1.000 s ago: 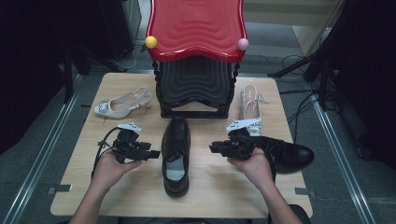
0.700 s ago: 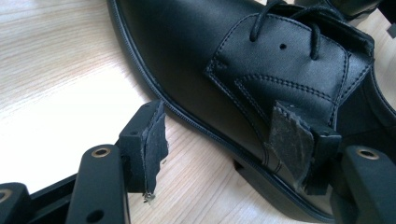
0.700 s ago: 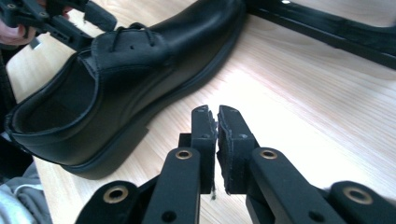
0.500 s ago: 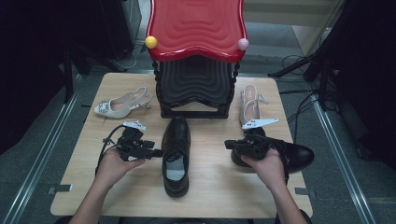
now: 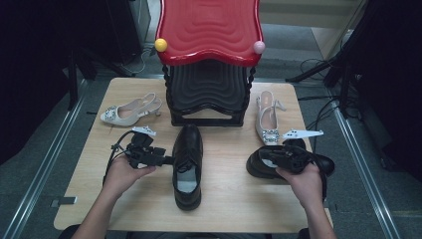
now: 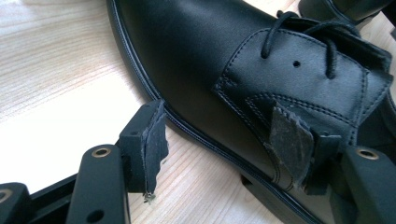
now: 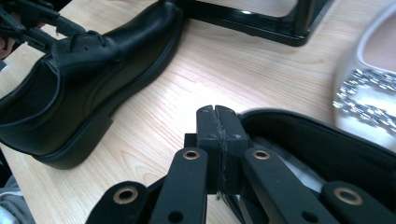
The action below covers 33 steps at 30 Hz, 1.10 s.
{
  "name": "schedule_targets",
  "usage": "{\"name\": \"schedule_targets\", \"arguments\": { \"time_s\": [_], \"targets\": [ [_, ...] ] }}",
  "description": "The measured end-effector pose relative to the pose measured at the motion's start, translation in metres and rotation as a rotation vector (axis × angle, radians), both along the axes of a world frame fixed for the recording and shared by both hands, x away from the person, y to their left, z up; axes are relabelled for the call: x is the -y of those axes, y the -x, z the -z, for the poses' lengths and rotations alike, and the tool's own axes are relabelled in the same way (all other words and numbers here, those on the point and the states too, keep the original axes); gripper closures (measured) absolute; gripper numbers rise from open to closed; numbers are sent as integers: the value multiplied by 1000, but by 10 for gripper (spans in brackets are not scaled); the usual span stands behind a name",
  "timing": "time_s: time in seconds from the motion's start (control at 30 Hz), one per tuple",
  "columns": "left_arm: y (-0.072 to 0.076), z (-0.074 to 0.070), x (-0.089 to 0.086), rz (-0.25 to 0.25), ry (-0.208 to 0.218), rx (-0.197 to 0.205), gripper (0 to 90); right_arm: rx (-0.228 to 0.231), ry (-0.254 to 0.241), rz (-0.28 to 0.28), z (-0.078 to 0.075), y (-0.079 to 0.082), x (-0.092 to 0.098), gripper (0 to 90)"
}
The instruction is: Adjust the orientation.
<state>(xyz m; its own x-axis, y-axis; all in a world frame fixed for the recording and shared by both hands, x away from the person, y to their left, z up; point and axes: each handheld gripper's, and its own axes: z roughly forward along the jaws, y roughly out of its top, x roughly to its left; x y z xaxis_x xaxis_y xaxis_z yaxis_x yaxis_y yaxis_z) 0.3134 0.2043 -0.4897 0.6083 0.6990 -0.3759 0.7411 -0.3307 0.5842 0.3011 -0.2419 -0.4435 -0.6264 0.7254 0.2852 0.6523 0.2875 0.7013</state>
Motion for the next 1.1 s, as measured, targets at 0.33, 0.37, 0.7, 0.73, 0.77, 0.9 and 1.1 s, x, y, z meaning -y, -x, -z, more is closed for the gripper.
{"name": "schedule_targets", "arguments": {
  "time_s": [0.33,0.37,0.7,0.73,0.77,0.9,1.1],
  "targets": [
    [-3,0,2,8,-11,2,366,-46,51,26,20,-4,4,900],
    [-3,0,2,8,-11,2,366,-56,53,26,23,-6,3,900],
    [-1,1,1,6,-17,6,366,-90,15,7,29,-11,3,900],
    [-1,1,1,6,-17,6,366,-90,15,7,29,-11,3,900],
    [-1,1,1,4,-16,5,366,-89,14,5,29,-11,3,900],
    [-1,1,-1,4,-21,6,366,-104,4,-3,28,-11,1,900],
    [0,1,-2,-1,-19,3,366,-118,7,-41,28,-9,-9,900]
  ]
}}
